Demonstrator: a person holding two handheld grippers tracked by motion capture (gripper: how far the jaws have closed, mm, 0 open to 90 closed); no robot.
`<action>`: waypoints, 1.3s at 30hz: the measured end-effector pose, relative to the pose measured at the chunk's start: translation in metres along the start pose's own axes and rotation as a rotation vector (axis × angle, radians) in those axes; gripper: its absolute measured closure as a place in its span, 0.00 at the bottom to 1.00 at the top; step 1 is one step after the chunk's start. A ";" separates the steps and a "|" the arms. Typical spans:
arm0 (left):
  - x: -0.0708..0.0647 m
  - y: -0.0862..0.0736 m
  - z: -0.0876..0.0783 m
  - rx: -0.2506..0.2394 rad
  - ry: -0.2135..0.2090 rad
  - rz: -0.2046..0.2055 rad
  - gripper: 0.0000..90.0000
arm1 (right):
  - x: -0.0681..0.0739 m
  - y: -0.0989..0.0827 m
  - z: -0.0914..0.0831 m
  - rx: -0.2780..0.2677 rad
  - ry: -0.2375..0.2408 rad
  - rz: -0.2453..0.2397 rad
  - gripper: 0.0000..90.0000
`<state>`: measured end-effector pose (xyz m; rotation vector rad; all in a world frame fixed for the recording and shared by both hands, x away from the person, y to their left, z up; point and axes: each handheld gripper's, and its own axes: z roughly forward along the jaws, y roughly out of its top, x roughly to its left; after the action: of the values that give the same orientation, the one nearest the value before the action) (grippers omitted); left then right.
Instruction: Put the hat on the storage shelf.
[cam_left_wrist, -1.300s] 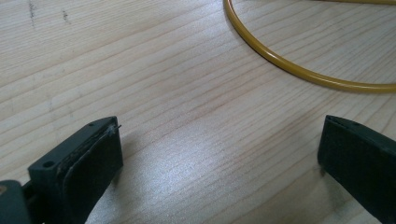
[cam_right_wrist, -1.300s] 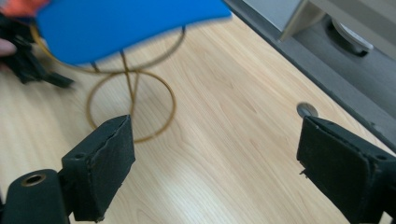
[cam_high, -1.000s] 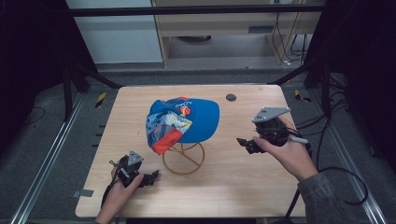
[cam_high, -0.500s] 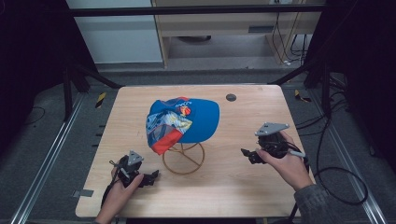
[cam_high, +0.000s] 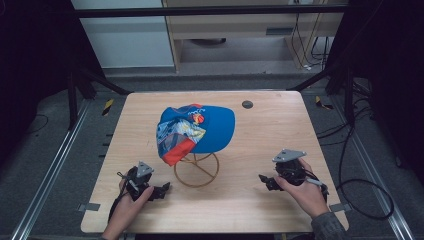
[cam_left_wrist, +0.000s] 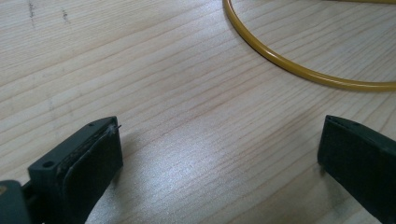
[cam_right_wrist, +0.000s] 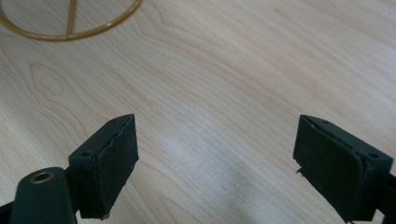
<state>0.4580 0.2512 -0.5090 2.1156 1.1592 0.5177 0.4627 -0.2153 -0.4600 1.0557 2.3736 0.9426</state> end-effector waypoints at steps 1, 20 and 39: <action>0.000 0.000 0.000 0.000 0.000 0.000 0.00 | 0.000 0.000 0.000 0.000 0.000 0.000 0.16; 0.000 0.000 0.000 0.000 -0.002 0.000 0.00 | -0.005 -0.028 0.040 -0.004 -0.058 0.149 0.13; 0.000 0.000 0.000 0.000 -0.002 0.002 0.00 | 0.001 -0.031 0.042 -0.036 -0.092 0.172 0.10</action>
<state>0.4582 0.2513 -0.5090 2.1169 1.1567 0.5162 0.4702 -0.2123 -0.5118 1.2767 2.2111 0.9695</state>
